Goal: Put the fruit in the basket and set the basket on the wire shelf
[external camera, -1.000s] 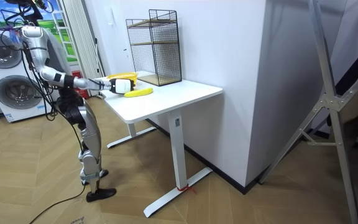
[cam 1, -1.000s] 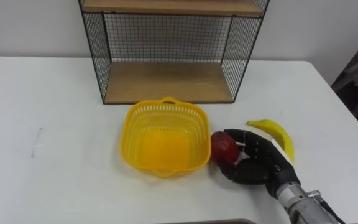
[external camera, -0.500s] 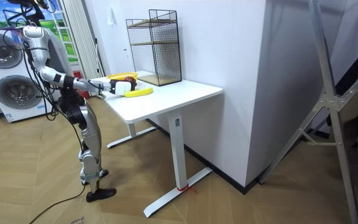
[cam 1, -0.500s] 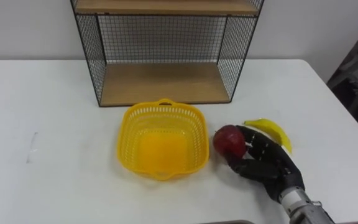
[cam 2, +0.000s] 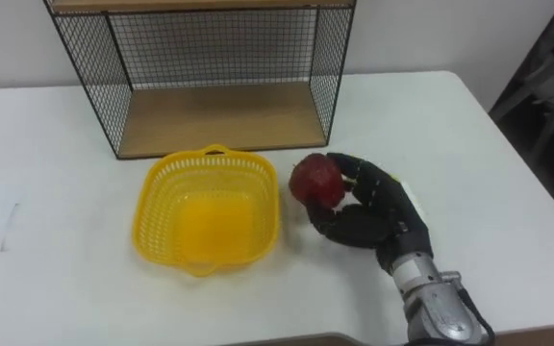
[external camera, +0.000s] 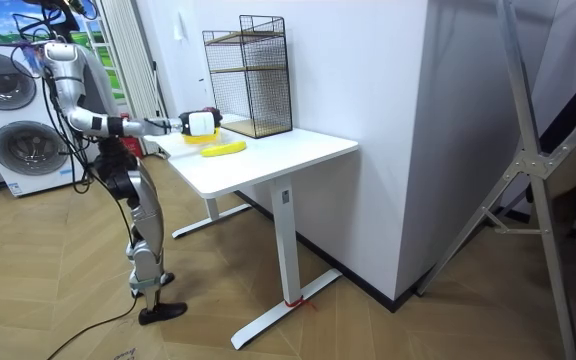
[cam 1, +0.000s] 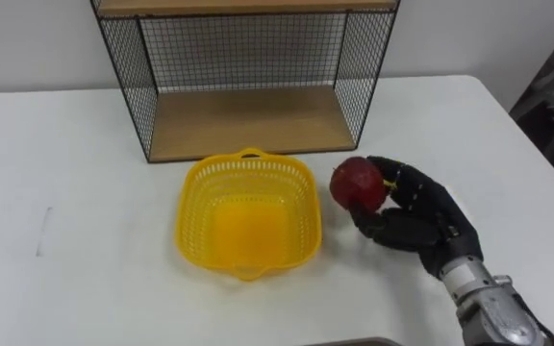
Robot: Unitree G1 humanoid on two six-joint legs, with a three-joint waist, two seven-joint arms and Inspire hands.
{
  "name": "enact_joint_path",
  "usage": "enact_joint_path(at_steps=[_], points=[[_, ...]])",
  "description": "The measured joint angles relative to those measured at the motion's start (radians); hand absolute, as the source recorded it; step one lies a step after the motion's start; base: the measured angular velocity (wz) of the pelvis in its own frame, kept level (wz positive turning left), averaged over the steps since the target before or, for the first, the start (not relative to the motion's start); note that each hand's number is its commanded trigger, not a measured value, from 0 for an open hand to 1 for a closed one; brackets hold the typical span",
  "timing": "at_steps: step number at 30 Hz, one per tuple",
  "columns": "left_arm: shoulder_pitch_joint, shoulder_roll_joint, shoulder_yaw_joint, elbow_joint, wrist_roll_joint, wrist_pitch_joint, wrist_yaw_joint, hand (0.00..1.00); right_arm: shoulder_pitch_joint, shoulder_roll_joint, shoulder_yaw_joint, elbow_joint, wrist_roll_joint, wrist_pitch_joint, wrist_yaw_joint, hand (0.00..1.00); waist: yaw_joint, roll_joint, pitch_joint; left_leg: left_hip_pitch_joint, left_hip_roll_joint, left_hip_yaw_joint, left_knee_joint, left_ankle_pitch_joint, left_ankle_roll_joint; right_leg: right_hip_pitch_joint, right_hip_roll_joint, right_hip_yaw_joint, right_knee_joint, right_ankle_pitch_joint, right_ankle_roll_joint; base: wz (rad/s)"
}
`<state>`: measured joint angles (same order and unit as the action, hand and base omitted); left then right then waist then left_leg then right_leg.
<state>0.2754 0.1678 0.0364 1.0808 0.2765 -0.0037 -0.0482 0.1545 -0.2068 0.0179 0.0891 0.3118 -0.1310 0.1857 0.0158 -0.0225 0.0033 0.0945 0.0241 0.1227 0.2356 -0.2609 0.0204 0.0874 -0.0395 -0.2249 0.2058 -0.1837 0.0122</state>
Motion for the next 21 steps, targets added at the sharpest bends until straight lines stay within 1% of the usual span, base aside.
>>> enact_joint_path(at_steps=[1, 5, 7, 11, 14, 17, 20, 21], points=[[-0.003, 0.003, 0.000, 0.000, -0.002, 0.000, 0.000, 0.00, 0.000, 0.000, 0.000, -0.019, -0.031, 0.001, -0.001, 1.00, 0.006, -0.004, -0.0007, 0.001, 0.000, 0.000, 0.001, 0.000, 0.000, 0.000, 0.000, 0.002, 0.000, 0.000, 0.000, 0.00], [-0.009, 0.005, -0.003, 0.004, -0.005, -0.001, -0.001, 0.00, -0.001, -0.010, 0.006, -0.113, -0.159, 0.001, 0.000, 1.00, 0.022, -0.006, -0.0012, 0.004, 0.000, 0.007, -0.005, 0.000, 0.000, 0.001, 0.001, 0.004, 0.000, 0.000, 0.000, -0.01], [-0.011, 0.007, -0.022, 0.020, -0.008, -0.001, 0.001, 0.00, -0.031, -0.018, 0.044, -0.144, -0.214, 0.001, 0.003, 1.00, 0.021, -0.002, 0.0013, 0.007, 0.002, 0.010, -0.004, 0.000, 0.000, 0.003, 0.002, 0.005, 0.000, 0.001, 0.000, 0.00], [-0.011, 0.007, -0.031, 0.023, -0.008, -0.003, 0.001, 0.00, -0.056, -0.024, 0.074, -0.163, -0.251, 0.001, 0.020, 1.00, 0.023, -0.001, 0.0026, 0.016, 0.002, 0.010, -0.008, 0.000, 0.000, 0.013, 0.002, 0.002, 0.000, 0.001, 0.000, 0.00], [-0.018, 0.016, -0.035, 0.031, -0.010, -0.003, 0.000, 0.00, -0.058, -0.030, 0.079, -0.201, -0.285, 0.001, 0.028, 1.00, 0.025, -0.006, 0.0037, 0.016, 0.003, 0.008, -0.016, 0.000, 0.000, 0.012, 0.002, 0.002, 0.001, 0.001, 0.000, 0.00], [-0.021, 0.019, -0.048, 0.040, -0.010, -0.002, -0.002, 0.00, -0.058, -0.030, 0.081, -0.226, -0.328, 0.001, 0.037, 1.00, 0.032, -0.012, 0.0021, 0.012, 0.004, 0.009, -0.014, 0.000, 0.000, 0.009, 0.002, -0.001, 0.001, 0.002, -0.001, 0.00], [-0.028, 0.019, -0.049, 0.045, -0.009, -0.002, -0.003, 0.00, -0.058, -0.030, 0.082, -0.227, -0.376, 0.003, 0.048, 1.00, 0.048, -0.018, 0.0012, 0.011, 0.003, 0.010, -0.014, 0.000, 0.000, 0.006, 0.002, -0.001, 0.003, 0.002, -0.002, 0.00], [-0.030, 0.019, -0.049, 0.050, -0.009, -0.002, -0.004, 0.00, -0.058, -0.030, 0.085, -0.231, -0.396, 0.004, 0.054, 1.00, 0.052, -0.022, -0.0010, 0.009, 0.003, 0.008, -0.014, 0.000, 0.000, 0.005, 0.002, -0.002, 0.003, 0.002, -0.001, 0.00]])
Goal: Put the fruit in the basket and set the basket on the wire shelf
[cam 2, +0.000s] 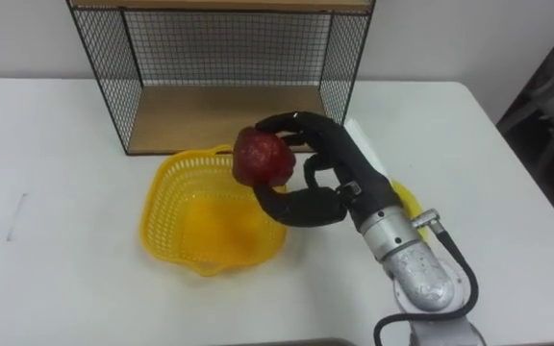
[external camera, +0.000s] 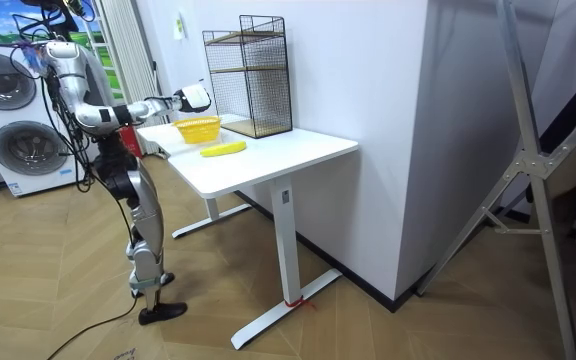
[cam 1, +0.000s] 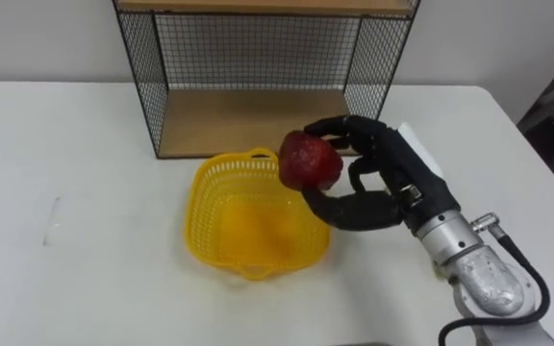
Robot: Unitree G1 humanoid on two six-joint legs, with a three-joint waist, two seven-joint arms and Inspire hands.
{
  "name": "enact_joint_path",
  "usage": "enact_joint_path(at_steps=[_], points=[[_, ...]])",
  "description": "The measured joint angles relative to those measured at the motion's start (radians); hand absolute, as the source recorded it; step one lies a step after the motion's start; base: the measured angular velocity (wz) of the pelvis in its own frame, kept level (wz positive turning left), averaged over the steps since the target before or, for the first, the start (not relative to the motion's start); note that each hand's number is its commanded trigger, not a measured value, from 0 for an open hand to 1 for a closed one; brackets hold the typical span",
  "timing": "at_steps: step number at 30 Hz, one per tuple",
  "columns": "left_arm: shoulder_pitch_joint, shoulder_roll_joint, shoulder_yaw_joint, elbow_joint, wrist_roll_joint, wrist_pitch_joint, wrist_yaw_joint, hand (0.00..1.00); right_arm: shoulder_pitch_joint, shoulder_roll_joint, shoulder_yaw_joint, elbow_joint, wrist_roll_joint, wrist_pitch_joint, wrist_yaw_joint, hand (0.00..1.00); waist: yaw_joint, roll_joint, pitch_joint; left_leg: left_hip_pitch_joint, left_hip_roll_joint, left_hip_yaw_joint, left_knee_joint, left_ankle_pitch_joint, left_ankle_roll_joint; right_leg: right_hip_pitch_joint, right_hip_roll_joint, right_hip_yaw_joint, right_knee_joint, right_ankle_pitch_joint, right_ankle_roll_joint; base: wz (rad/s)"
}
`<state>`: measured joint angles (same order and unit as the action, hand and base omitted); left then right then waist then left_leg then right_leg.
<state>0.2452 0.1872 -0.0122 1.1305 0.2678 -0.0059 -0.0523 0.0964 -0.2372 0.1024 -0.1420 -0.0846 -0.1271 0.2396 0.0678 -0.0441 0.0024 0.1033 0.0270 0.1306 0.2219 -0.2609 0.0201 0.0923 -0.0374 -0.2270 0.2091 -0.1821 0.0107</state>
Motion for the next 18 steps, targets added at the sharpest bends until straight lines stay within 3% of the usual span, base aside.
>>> enact_joint_path(at_steps=[7, 8, 9, 18], points=[[-0.025, 0.002, -0.004, 0.008, 0.000, 0.021, 0.001, 0.00, 0.001, -0.006, 0.085, -0.028, -0.009, 0.034, 0.003, 1.00, 0.024, -0.006, -0.0025, -0.003, -0.001, -0.011, 0.010, 0.000, 0.000, 0.003, 0.000, -0.001, -0.005, 0.000, 0.000, 0.02], [-0.026, 0.003, -0.005, 0.009, 0.000, 0.025, 0.001, 0.00, 0.001, -0.007, 0.100, -0.024, -0.009, 0.039, 0.004, 0.56, 0.024, -0.006, -0.0024, -0.003, -0.002, -0.013, 0.011, 0.000, 0.000, 0.005, 0.000, -0.002, -0.006, 0.000, 0.000, 0.07], [-0.028, 0.005, -0.012, 0.009, 0.000, 0.030, 0.001, 0.00, 0.001, -0.010, 0.123, -0.017, -0.011, 0.051, 0.005, 0.00, 0.025, -0.006, -0.0016, -0.002, -0.002, -0.017, 0.011, 0.000, 0.000, 0.007, 0.000, -0.003, -0.006, 0.000, 0.000, 0.07], [-0.017, 0.009, -0.045, -0.057, 0.010, 0.045, 0.002, 0.00, -0.030, -0.014, 0.151, 0.105, -0.110, 0.089, 0.025, 0.00, 0.045, -0.011, 0.0034, -0.004, -0.003, -0.030, 0.005, 0.001, -0.001, 0.010, -0.001, -0.017, -0.006, 0.000, 0.000, 0.03]])
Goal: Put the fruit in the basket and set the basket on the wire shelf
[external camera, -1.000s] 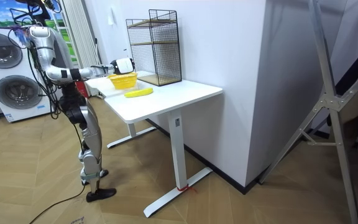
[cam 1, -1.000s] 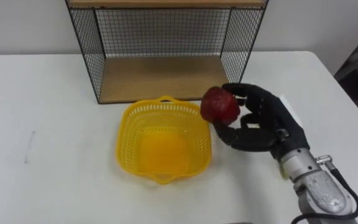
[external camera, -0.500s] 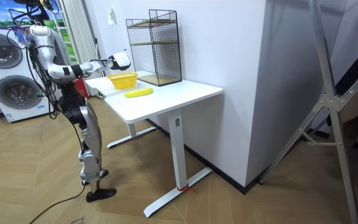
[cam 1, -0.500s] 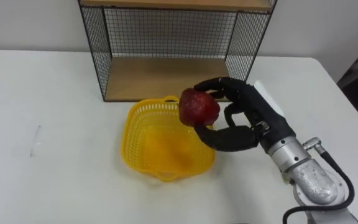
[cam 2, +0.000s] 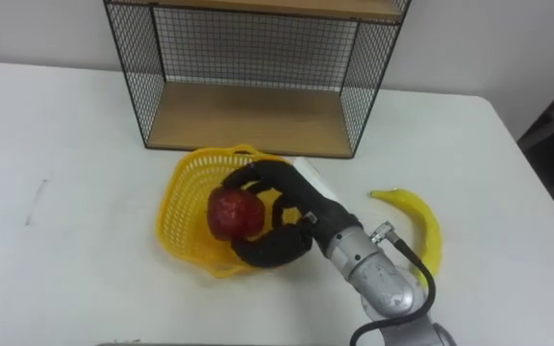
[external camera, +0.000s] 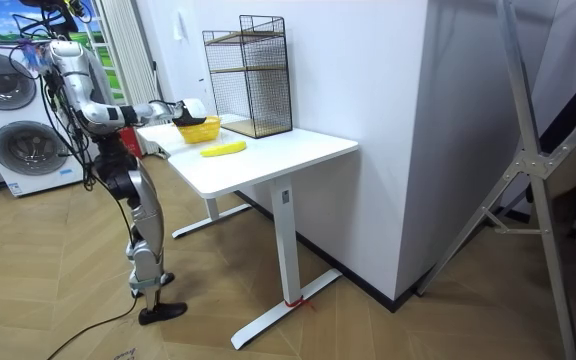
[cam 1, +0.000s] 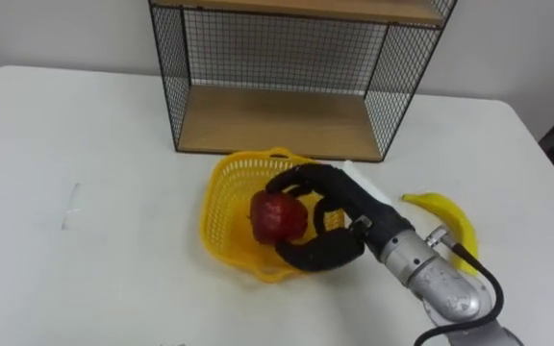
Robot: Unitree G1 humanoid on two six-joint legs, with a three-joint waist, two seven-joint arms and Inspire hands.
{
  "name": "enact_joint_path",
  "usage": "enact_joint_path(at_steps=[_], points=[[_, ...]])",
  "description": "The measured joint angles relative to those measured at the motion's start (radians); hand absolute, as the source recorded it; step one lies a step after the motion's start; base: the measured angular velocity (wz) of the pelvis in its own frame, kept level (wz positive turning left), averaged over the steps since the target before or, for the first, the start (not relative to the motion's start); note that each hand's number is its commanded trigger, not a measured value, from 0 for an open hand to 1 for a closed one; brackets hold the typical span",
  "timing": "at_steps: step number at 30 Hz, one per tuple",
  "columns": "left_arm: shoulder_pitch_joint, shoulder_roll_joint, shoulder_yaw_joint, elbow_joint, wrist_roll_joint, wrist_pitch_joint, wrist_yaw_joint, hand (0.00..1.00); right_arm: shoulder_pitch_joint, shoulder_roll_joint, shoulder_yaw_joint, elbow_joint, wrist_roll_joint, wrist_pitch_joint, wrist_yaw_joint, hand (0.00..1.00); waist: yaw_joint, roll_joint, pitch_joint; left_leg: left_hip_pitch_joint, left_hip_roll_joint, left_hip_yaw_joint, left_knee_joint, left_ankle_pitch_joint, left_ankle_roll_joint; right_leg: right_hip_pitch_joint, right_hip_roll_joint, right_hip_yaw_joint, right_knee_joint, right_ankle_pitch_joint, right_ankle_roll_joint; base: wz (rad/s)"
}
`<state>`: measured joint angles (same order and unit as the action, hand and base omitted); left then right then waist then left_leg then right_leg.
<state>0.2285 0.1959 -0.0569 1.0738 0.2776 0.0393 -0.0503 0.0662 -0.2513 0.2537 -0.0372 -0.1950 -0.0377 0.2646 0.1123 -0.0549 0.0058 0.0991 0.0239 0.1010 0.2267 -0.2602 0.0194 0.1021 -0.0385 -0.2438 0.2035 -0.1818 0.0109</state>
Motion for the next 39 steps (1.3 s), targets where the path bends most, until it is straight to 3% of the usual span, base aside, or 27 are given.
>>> enact_joint_path(at_steps=[21, 30, 39], points=[[0.025, 0.007, -0.008, -0.042, 0.000, 0.004, -0.007, 0.00, -0.015, -0.005, -0.019, 0.017, -0.002, 0.004, 0.000, 0.00, -0.007, -0.002, 0.0060, -0.002, -0.002, -0.017, 0.002, 0.000, 0.000, 0.006, -0.002, -0.007, 0.000, 0.000, 0.000, 0.01], [0.018, 0.007, -0.008, -0.032, 0.000, 0.004, -0.009, 0.00, -0.015, 0.016, -0.042, 0.017, 0.008, 0.004, 0.009, 0.00, -0.033, -0.002, 0.0053, -0.006, -0.002, -0.017, 0.003, 0.000, 0.000, 0.001, -0.001, -0.007, 0.000, 0.000, 0.000, 0.00], [0.014, 0.007, -0.007, -0.029, 0.000, 0.004, -0.009, 0.00, -0.015, 0.014, -0.059, 0.017, 0.056, 0.004, 0.009, 0.00, -0.033, 0.002, 0.0019, -0.001, -0.001, -0.017, 0.003, 0.000, 0.000, 0.005, -0.001, -0.005, 0.000, 0.000, 0.000, 0.00]])
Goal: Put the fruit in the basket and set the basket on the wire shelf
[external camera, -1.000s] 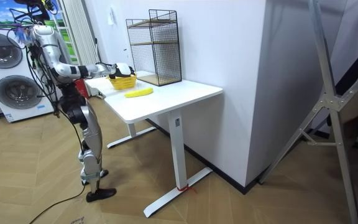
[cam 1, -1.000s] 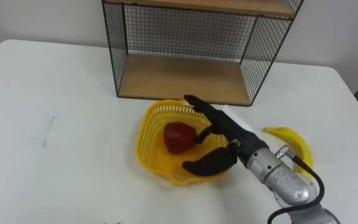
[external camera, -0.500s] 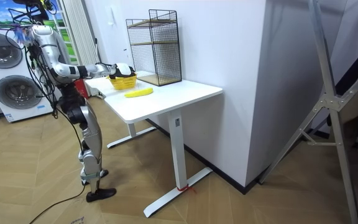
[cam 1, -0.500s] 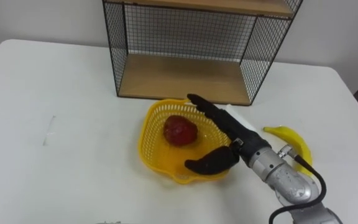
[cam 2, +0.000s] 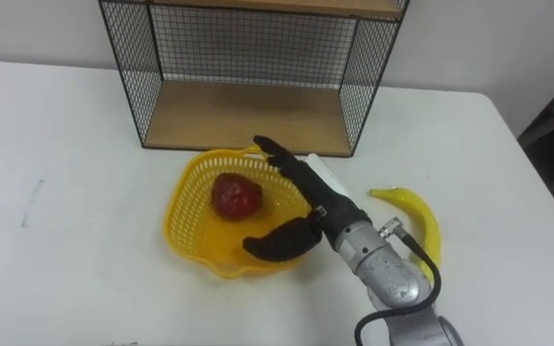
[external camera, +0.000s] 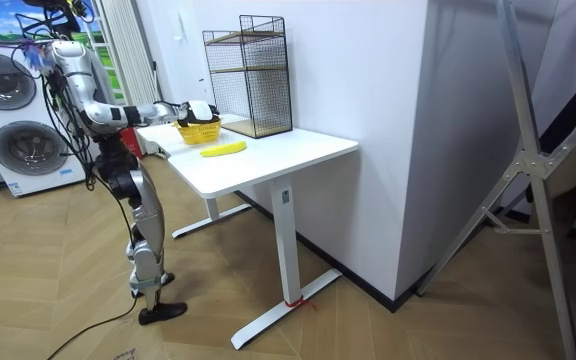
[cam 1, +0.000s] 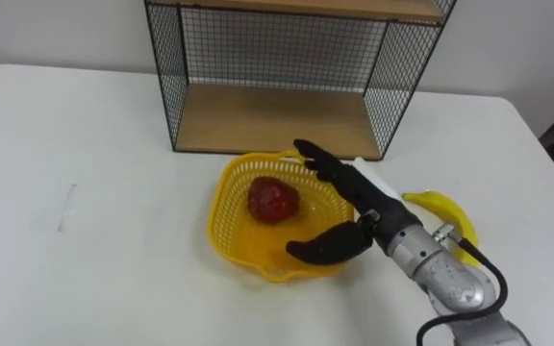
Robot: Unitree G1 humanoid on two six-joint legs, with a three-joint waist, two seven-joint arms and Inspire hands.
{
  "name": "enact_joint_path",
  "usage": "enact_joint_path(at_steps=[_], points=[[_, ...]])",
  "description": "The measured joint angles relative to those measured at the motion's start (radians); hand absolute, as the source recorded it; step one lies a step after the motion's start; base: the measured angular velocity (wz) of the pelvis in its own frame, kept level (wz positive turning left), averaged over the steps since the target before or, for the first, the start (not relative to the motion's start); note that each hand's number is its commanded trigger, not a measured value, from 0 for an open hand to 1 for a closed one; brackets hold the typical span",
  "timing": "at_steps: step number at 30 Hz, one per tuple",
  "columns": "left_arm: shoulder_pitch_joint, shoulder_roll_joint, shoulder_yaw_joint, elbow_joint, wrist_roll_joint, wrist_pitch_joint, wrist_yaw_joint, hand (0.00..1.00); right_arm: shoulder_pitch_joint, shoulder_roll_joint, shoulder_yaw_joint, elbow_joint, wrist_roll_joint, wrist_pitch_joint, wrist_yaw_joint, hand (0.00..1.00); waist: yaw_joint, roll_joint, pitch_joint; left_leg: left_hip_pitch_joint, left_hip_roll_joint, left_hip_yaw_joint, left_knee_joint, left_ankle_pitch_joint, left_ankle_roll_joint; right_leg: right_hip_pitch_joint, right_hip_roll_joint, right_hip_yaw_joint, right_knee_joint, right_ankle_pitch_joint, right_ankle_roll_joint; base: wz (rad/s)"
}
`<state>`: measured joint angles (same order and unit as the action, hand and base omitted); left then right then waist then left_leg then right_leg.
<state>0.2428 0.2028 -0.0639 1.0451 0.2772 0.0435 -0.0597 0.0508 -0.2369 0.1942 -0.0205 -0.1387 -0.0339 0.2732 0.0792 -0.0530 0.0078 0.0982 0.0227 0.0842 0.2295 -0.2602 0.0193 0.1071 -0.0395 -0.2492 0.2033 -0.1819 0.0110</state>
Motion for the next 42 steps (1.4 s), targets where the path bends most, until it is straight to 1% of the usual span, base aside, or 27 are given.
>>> enact_joint_path(at_steps=[3, 4, 6, 9, 11, 13, 15, 17, 19, 21, 24, 26, 27, 28, 30, 31, 32, 34, 35, 36, 37, 39, 42], points=[[0.004, -0.002, 0.001, 0.003, -0.002, -0.001, 0.000, 0.00, 0.000, 0.000, -0.027, -0.002, 0.060, 0.000, -0.004, 0.00, 0.001, 0.004, -0.0014, 0.005, 0.000, -0.001, 0.008, 0.000, 0.000, 0.007, 0.000, -0.001, -0.001, 0.000, 0.000, 0.00], [0.004, -0.002, 0.001, 0.015, -0.004, -0.003, 0.000, 0.00, 0.000, 0.000, -0.036, -0.005, 0.081, 0.000, -0.014, 0.00, 0.001, 0.006, 0.0003, 0.012, 0.000, -0.001, 0.008, 0.000, 0.000, 0.013, 0.000, 0.000, -0.001, 0.000, 0.000, 0.00], [0.004, -0.003, 0.005, 0.029, -0.002, -0.009, 0.002, 0.00, 0.000, -0.001, -0.053, -0.023, 0.134, 0.000, -0.029, 0.00, 0.000, 0.011, -0.0010, 0.018, 0.000, 0.000, 0.001, 0.000, 0.000, 0.019, 0.000, 0.000, 0.000, 0.000, 0.000, 0.00], [0.015, -0.004, 0.005, 0.035, -0.001, -0.010, 0.006, 0.00, -0.005, -0.001, -0.093, -0.043, 0.242, -0.032, -0.070, 0.00, -0.004, 0.012, -0.0009, 0.019, 0.000, 0.001, 0.001, 0.000, 0.000, 0.021, 0.000, -0.001, -0.001, 0.000, 0.000, 0.00], [0.022, -0.004, 0.005, 0.036, 0.000, -0.016, 0.006, 0.00, -0.013, -0.001, -0.123, -0.044, 0.282, -0.041, -0.090, 0.00, -0.010, 0.012, -0.0010, 0.019, 0.000, 0.001, 0.003, 0.000, 0.000, 0.021, 0.000, -0.001, 0.000, 0.000, 0.000, 0.00], [0.033, -0.005, 0.016, 0.037, -0.001, -0.022, 0.006, 0.00, -0.017, -0.003, -0.159, -0.044, 0.378, -0.044, -0.113, 0.00, -0.021, 0.012, -0.0010, 0.018, 0.000, 0.001, 0.005, 0.000, 0.000, 0.022, -0.001, -0.001, 0.001, 0.000, 0.000, 0.00], [0.038, -0.006, 0.026, 0.037, 0.000, -0.023, 0.006, 0.00, -0.017, -0.003, -0.187, -0.044, 0.432, -0.045, -0.127, 0.00, -0.026, 0.012, -0.0010, 0.017, 0.001, 0.002, 0.007, 0.000, 0.000, 0.021, -0.001, 0.000, 0.002, 0.000, 0.000, 0.00], [0.043, -0.009, 0.046, 0.036, 0.000, -0.023, 0.007, 0.00, -0.014, -0.004, -0.206, -0.044, 0.460, -0.046, -0.141, 0.00, -0.034, 0.012, -0.0012, 0.017, 0.001, 0.002, 0.007, 0.000, 0.000, 0.022, -0.002, 0.000, 0.001, 0.000, 0.000, 0.00], [0.059, -0.011, 0.069, 0.035, 0.000, -0.023, 0.007, 0.00, -0.012, -0.006, -0.222, -0.044, 0.491, -0.046, -0.156, 0.00, -0.052, 0.014, -0.0028, 0.017, 0.000, 0.002, 0.006, 0.000, 0.000, 0.022, -0.002, -0.001, 0.000, 0.000, 0.000, 0.00], [0.064, -0.011, 0.076, 0.035, 0.001, -0.022, 0.008, 0.00, -0.006, -0.006, -0.234, -0.044, 0.491, -0.046, -0.175, 0.00, -0.063, 0.015, -0.0049, 0.018, -0.001, 0.004, 0.005, 0.000, 0.000, 0.022, -0.001, -0.003, -0.001, 0.000, 0.000, 0.00], [0.068, -0.012, 0.081, 0.035, 0.001, -0.022, 0.008, 0.00, -0.003, -0.006, -0.256, -0.021, 0.483, -0.052, -0.220, 0.00, -0.075, 0.018, -0.0112, 0.020, 0.000, 0.009, 0.005, 0.000, 0.000, 0.022, 0.000, -0.001, -0.001, 0.000, 0.000, -0.01], [0.065, -0.013, 0.083, 0.035, 0.001, -0.022, 0.008, 0.00, 0.004, -0.006, -0.268, -0.015, 0.468, -0.052, -0.255, 0.00, -0.077, 0.018, -0.0126, 0.020, 0.000, 0.008, 0.004, 0.000, 0.000, 0.021, 0.000, 0.000, -0.001, 0.000, 0.000, -0.03], [0.064, -0.018, 0.098, 0.034, 0.003, -0.022, 0.008, 0.00, 0.006, -0.006, -0.279, 0.004, 0.444, -0.060, -0.271, 0.00, -0.077, 0.019, -0.0132, 0.020, 0.000, 0.008, 0.003, 0.000, 0.000, 0.021, 0.000, 0.001, -0.001, 0.000, 0.000, 0.00], [0.065, -0.020, 0.108, 0.033, 0.002, -0.019, 0.009, 0.00, 0.006, -0.006, -0.292, 0.040, 0.434, -0.062, -0.287, 0.00, -0.077, 0.016, -0.0148, 0.023, 0.001, 0.012, -0.001, 0.000, 0.000, 0.022, 0.000, 0.002, -0.001, 0.000, 0.000, -0.04], [0.068, -0.022, 0.115, 0.033, 0.001, -0.011, 0.010, 0.00, 0.006, -0.009, -0.302, 0.105, 0.418, -0.058, -0.330, 0.00, -0.072, 0.013, -0.0153, 0.033, 0.001, 0.019, -0.007, 0.000, 0.000, 0.027, 0.000, 0.006, 0.000, 0.000, 0.000, -0.08], [0.071, -0.025, 0.122, 0.034, 0.000, 0.001, 0.011, 0.00, 0.006, -0.009, -0.305, 0.141, 0.404, -0.051, -0.359, 0.00, -0.072, 0.012, -0.0154, 0.036, 0.001, 0.020, -0.007, 0.000, 0.000, 0.028, 0.000, 0.011, 0.000, 0.000, 0.000, -0.07], [0.072, -0.025, 0.122, 0.034, 0.000, 0.004, 0.011, 0.00, 0.006, -0.009, -0.307, 0.157, 0.402, -0.050, -0.372, 0.00, -0.072, 0.010, -0.0156, 0.036, 0.001, 0.020, -0.007, 0.000, 0.000, 0.027, 0.000, 0.014, 0.000, 0.000, 0.000, -0.07], [0.078, -0.027, 0.122, 0.025, 0.001, 0.016, 0.011, 0.00, 0.006, -0.010, -0.312, 0.183, 0.380, -0.030, -0.412, 0.00, -0.072, 0.008, -0.0160, 0.033, 0.001, 0.024, -0.008, 0.000, 0.000, 0.020, 0.001, 0.023, 0.001, 0.000, 0.000, -0.10], [0.077, -0.027, 0.122, 0.021, 0.001, 0.020, 0.011, 0.00, 0.006, -0.011, -0.313, 0.185, 0.371, -0.029, -0.419, 0.00, -0.073, 0.008, -0.0154, 0.033, 0.001, 0.025, -0.008, 0.000, 0.000, 0.019, 0.001, 0.023, 0.001, 0.000, 0.000, -0.07], [0.082, -0.027, 0.122, 0.004, 0.001, 0.023, 0.011, 0.00, 0.006, -0.014, -0.313, 0.185, 0.359, -0.029, -0.437, 0.00, -0.074, 0.004, -0.0134, 0.032, 0.001, 0.026, -0.008, 0.000, 0.000, 0.018, 0.001, 0.022, 0.001, 0.000, 0.000, 0.00], [0.084, -0.027, 0.123, -0.009, 0.001, 0.023, 0.011, 0.00, 0.006, -0.023, -0.318, 0.185, 0.342, -0.029, -0.452, 0.00, -0.074, 0.000, -0.0099, 0.032, 0.000, 0.027, -0.009, 0.000, 0.000, 0.017, 0.001, 0.023, 0.001, 0.000, 0.000, 0.00], [0.089, -0.027, 0.127, -0.014, 0.000, 0.023, 0.011, 0.00, 0.002, -0.042, -0.324, 0.188, 0.321, -0.029, -0.473, 0.00, -0.072, 0.000, -0.0084, 0.033, 0.000, 0.026, -0.010, 0.000, 0.000, 0.018, 0.001, 0.021, -0.001, 0.000, 0.000, 0.00], [0.089, -0.027, 0.138, -0.015, 0.000, 0.023, 0.011, 0.00, -0.033, -0.063, -0.343, 0.218, 0.321, -0.029, -0.514, 0.00, -0.072, -0.004, -0.0078, 0.034, 0.000, 0.028, -0.012, 0.001, 0.000, 0.014, 0.002, 0.023, -0.002, 0.000, 0.001, -0.03]])
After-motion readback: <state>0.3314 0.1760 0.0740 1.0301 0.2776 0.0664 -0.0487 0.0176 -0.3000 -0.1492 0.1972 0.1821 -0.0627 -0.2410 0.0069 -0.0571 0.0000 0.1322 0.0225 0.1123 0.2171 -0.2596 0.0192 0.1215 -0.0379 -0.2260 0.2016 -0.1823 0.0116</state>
